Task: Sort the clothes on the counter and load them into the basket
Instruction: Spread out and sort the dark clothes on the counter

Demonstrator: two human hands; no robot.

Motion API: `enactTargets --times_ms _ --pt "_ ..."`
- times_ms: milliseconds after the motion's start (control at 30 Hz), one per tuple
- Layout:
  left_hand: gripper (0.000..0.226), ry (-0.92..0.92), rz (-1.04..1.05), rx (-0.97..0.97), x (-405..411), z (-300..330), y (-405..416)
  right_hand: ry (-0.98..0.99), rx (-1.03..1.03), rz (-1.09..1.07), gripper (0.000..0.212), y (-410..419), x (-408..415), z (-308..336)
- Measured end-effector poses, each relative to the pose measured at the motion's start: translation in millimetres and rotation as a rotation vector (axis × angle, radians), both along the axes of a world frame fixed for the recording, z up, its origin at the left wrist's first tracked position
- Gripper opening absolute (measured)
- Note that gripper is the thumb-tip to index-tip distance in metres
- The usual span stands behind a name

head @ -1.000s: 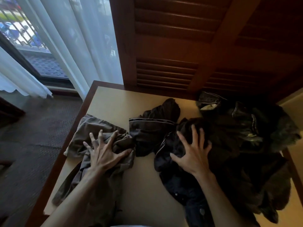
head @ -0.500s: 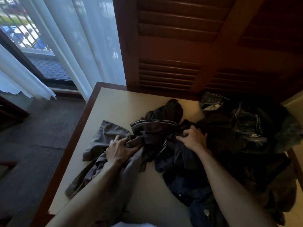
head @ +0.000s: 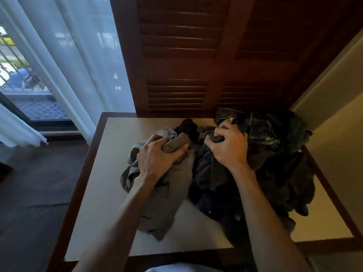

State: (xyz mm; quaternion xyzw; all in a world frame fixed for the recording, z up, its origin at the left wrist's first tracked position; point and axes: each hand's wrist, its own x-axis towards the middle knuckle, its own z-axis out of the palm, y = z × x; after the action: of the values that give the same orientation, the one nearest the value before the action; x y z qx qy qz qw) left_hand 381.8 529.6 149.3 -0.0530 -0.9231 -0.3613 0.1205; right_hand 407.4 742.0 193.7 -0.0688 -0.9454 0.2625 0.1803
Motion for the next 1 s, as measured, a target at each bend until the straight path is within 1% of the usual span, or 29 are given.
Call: enactTargets --times_ms 100,300,400,500,567,667,800,900,1000 --pt "0.058 0.058 -0.059 0.028 6 31 10 0.109 0.002 -0.032 0.034 8 30 33" --pt "0.062 0.177 -0.161 0.102 31 92 40 0.397 0.040 -0.128 0.035 47 117 99" --pt "0.057 0.210 -0.208 0.151 56 115 63 0.465 0.117 -0.198 0.037 73 167 130" --pt "0.049 0.226 -0.271 0.151 83 130 89 0.513 0.201 -0.274 0.034 93 215 148" --pt "0.044 0.248 -0.351 0.150 109 136 119 0.509 0.237 -0.350 0.034 111 254 152" --pt "0.040 0.261 -0.512 0.218 167 138 182 0.498 0.269 -0.465 0.034 147 328 153" --pt "0.041 0.286 -0.666 0.245 234 132 253 0.479 0.304 -0.609 0.034 178 412 151" --pt "0.044 0.268 -0.792 0.261 283 120 300 0.431 0.300 -0.714 0.033 196 466 129" --pt "0.049 0.222 -0.906 0.239 328 102 334 0.424 0.272 -0.804 0.033 211 508 95"
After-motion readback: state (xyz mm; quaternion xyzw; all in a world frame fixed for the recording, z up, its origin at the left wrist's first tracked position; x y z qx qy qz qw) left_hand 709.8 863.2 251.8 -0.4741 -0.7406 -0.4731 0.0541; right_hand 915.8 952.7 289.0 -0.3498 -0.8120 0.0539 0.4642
